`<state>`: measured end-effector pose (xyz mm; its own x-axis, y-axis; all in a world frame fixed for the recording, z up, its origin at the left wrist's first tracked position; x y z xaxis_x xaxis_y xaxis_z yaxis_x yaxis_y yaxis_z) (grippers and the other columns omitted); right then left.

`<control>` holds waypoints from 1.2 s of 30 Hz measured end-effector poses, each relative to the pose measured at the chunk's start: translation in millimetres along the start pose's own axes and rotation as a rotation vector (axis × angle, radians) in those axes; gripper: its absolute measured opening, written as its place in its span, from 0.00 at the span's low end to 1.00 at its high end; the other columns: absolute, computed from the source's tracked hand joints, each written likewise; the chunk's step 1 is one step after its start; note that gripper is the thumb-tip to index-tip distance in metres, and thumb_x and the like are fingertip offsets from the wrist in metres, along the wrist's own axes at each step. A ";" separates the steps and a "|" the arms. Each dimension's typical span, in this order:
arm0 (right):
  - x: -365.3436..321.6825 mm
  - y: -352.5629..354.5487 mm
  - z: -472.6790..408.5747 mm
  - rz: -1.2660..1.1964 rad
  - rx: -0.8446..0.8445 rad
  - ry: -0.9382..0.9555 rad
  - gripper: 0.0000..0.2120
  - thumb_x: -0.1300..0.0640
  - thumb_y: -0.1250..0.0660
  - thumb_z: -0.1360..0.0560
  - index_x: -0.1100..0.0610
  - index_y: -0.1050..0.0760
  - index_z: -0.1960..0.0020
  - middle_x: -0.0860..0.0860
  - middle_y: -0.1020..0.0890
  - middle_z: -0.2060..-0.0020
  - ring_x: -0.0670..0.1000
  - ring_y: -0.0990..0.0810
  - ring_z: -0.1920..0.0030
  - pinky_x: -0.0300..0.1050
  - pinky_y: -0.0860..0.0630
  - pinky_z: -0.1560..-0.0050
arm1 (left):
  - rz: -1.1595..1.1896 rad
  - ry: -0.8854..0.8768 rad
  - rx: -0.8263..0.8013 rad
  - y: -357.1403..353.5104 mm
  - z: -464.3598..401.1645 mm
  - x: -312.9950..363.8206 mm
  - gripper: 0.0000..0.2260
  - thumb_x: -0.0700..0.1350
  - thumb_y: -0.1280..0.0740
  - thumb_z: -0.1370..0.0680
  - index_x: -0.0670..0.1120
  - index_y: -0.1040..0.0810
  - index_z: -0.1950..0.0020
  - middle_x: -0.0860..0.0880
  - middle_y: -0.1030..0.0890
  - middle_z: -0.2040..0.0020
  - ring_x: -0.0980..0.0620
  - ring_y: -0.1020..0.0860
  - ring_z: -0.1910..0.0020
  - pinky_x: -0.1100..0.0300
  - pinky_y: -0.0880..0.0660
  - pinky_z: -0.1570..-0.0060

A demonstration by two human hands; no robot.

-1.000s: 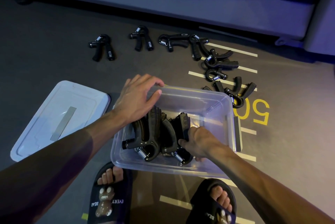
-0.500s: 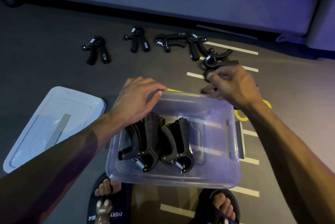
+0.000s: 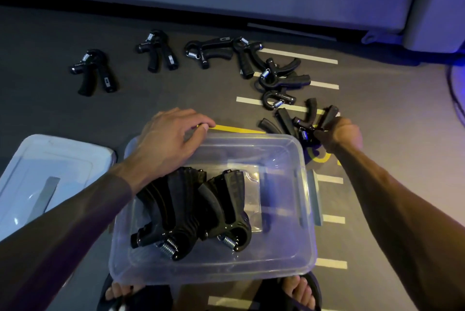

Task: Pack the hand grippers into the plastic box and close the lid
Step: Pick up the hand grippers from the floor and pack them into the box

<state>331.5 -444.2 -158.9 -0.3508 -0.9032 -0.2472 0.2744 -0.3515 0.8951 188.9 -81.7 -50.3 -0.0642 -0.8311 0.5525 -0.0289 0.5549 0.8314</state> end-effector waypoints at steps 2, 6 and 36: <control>14.1 -11.5 -8.9 -0.023 -0.037 -0.048 0.19 0.49 0.25 0.34 0.57 0.19 0.47 0.58 0.14 0.54 0.61 0.14 0.55 0.54 0.16 0.53 | -0.010 0.026 -0.001 -1.8 0.4 -2.7 0.13 0.54 0.42 0.18 0.58 0.18 0.43 0.59 0.18 0.49 0.53 0.23 0.51 0.54 0.28 0.52; 36.2 -31.4 -26.4 -0.076 -0.042 -0.111 0.19 0.49 0.25 0.36 0.57 0.20 0.49 0.58 0.15 0.58 0.61 0.15 0.57 0.55 0.16 0.54 | -0.053 0.043 -0.009 -3.0 1.7 -4.5 0.14 0.54 0.43 0.18 0.61 0.19 0.42 0.62 0.18 0.48 0.55 0.24 0.51 0.57 0.32 0.56; -116.0 83.4 165.6 -0.552 -0.077 0.392 0.10 0.60 0.24 0.34 0.58 0.24 0.60 0.49 0.20 0.76 0.48 0.19 0.77 0.41 0.23 0.73 | -0.058 0.092 -0.183 -11.0 -1.8 -6.4 0.19 0.62 0.51 0.21 0.63 0.24 0.40 0.61 0.20 0.55 0.51 0.21 0.48 0.51 0.26 0.46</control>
<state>246.8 -328.0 5.9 -0.1118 -0.6039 -0.7891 0.2167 -0.7898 0.5738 191.4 -82.5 -62.9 0.0237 -0.8658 0.4998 0.1525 0.4972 0.8541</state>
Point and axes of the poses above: each hand's wrist, its own z-axis away from the middle knuckle, its own y-axis out of the back of the hand, x = y × z, the point moved 10 cm from there along -z, towards the middle knuckle
